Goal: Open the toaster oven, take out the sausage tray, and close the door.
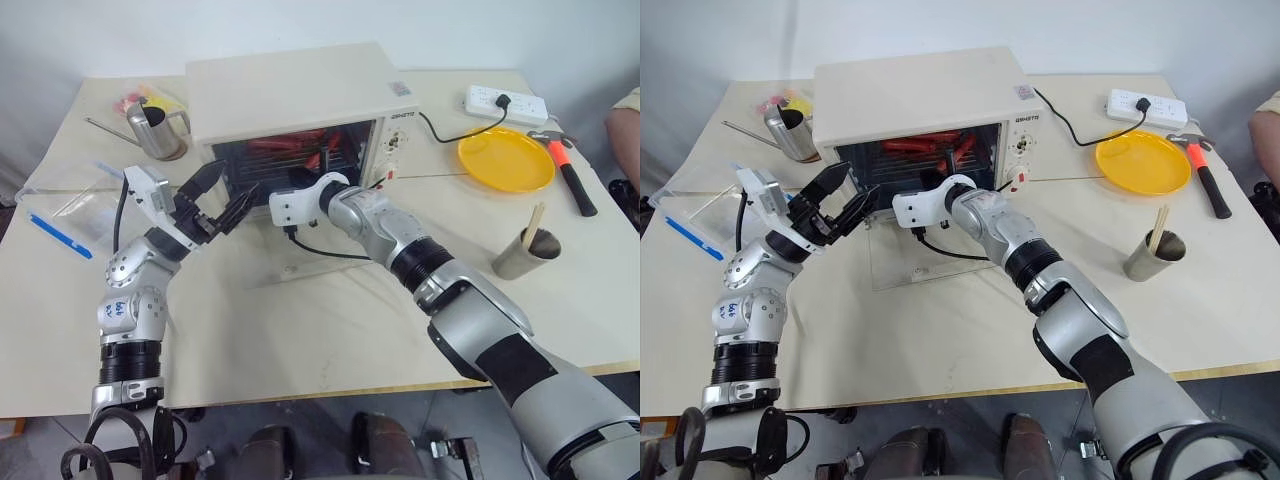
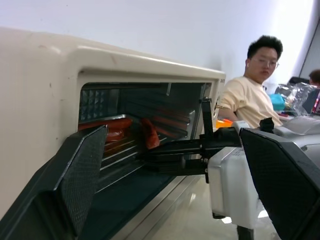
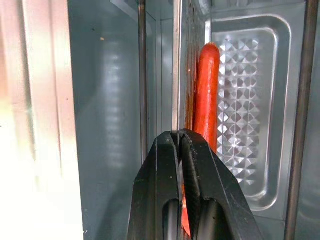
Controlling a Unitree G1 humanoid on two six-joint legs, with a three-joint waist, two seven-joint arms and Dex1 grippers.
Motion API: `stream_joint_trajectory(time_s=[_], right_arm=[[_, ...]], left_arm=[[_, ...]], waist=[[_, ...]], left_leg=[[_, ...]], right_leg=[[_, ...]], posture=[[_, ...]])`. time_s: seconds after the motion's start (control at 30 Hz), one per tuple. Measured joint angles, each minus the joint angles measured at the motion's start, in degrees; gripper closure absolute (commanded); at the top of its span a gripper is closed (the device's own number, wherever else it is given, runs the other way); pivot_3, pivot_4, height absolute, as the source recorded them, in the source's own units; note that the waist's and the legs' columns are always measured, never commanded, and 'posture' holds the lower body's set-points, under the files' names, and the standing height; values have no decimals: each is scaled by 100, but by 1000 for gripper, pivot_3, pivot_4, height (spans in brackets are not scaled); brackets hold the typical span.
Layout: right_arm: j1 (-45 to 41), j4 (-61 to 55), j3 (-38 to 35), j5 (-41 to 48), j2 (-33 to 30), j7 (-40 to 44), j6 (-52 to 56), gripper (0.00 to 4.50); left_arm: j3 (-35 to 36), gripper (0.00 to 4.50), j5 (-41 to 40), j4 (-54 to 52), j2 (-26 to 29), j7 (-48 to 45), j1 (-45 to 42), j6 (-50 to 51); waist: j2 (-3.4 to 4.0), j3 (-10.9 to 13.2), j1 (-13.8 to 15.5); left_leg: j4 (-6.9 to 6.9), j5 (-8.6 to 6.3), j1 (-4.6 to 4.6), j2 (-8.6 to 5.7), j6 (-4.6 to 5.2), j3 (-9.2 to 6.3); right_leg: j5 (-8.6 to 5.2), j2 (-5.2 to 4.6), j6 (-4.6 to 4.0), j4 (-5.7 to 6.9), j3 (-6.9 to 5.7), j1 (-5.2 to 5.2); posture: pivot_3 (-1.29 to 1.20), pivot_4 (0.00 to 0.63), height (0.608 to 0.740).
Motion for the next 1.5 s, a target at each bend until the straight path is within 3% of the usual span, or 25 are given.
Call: stream_joint_trajectory(time_s=[0.2, 0.6, 0.7, 0.83, 1.07, 1.17, 1.5], right_arm=[[112, -240, 2, -24, -120, 100, -48, 4455], [638, -1265, 36, -257, -249, 363, 584, 4455], [601, -1256, 81, -435, -230, 291, 657, 3761], [358, -1049, 68, -521, -63, 197, 883, 2468], [-106, -90, 7, -389, 387, -154, 1174, 2468], [-163, 92, 9, -345, 444, -202, 1163, 3049], [-433, 1049, 30, -339, 716, -673, 1036, 3049]], left_arm=[[-4, 0, 131, 726, 137, -219, -515, -115], [-3, 0, 158, 908, 142, -309, -596, -214], [-2, 0, 159, 908, 144, -309, -596, -214], [7, 0, 161, 908, 151, -294, -596, -215], [8, 0, 176, 909, 154, -287, -600, -231], [10, 0, 179, 910, 154, -287, -600, -232], [19, 0, 183, 910, 156, -287, -599, -236]], waist=[[0, 0, 9], [0, 0, 21], [0, 0, 23], [0, 0, 13], [0, 0, -1], [0, 0, 1], [0, 0, -8]], left_leg=[[3, 19, -5, -1, -6, -4], [14, 19, -6, -4, -6, -13], [16, 19, -7, -5, -6, -13], [17, 19, -6, -4, -7, -13], [16, 21, -5, -1, -9, -14], [18, 21, -6, -1, -9, -14], [17, 21, -4, 2, -11, -13]], right_leg=[[0, 0, 0, 2, 5, -1], [0, 0, 0, 16, 11, -2], [0, 0, 0, 16, 17, -1], [0, 4, 0, 17, 17, -1], [0, 9, 0, 19, 31, -2], [0, 13, 0, 19, 42, -2], [0, 38, 0, 19, 109, -5]], posture=[[0, 150, 740], [0, 150, 740], [0, 150, 740], [0, 150, 740], [0, 150, 740], [0, 150, 740], [0, 150, 740]])
